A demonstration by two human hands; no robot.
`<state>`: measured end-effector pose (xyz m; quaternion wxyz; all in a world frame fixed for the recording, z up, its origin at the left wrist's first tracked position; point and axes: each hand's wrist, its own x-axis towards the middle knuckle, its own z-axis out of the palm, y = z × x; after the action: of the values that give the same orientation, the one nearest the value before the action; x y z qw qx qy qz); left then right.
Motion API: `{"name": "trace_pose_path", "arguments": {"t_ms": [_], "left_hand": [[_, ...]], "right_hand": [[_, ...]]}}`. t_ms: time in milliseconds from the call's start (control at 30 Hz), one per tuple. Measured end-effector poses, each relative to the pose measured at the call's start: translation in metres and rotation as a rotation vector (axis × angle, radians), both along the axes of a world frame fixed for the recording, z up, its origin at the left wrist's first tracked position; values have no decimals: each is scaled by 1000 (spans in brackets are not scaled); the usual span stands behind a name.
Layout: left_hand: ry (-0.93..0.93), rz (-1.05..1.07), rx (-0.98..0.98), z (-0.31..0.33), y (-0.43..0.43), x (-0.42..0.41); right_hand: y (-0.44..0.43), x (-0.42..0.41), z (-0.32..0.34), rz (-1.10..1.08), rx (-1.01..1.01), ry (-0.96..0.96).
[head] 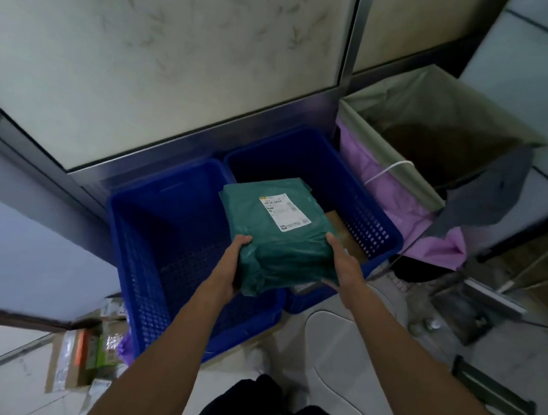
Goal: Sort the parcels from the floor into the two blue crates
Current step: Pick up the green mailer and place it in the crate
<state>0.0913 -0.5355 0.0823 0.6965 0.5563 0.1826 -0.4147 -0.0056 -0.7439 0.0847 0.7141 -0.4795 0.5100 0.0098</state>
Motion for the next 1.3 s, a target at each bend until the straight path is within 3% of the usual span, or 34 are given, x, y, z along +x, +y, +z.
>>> {"name": "trace_pose_path", "arguments": {"t_ms": [233,333,467,700,833,1000,1200,1300], "left_hand": [[-14,-75,26,5,-50,29],[8,-94,46,0,-73,32],[32,-58,105,-13,-109,36],[59,134,159,-15,-192,33],[62,239,129,-11,-232,29],[35,186,151,-16,-263,21],[35,284,258,-23,-257,40],[-43,327,463,-22,-239,57]], "right_hand": [[-23,33,3,-308,160,-33],[-20,45,2,-319,289,-45],[-37,60,-8,-244,316,1],[-104,91,-31,106,400,70],[-162,112,-91,234,334,94],[-198,111,-22,360,290,55],[-246,110,-43,484,335,46],[-264,104,-43,564,367,1]]}}
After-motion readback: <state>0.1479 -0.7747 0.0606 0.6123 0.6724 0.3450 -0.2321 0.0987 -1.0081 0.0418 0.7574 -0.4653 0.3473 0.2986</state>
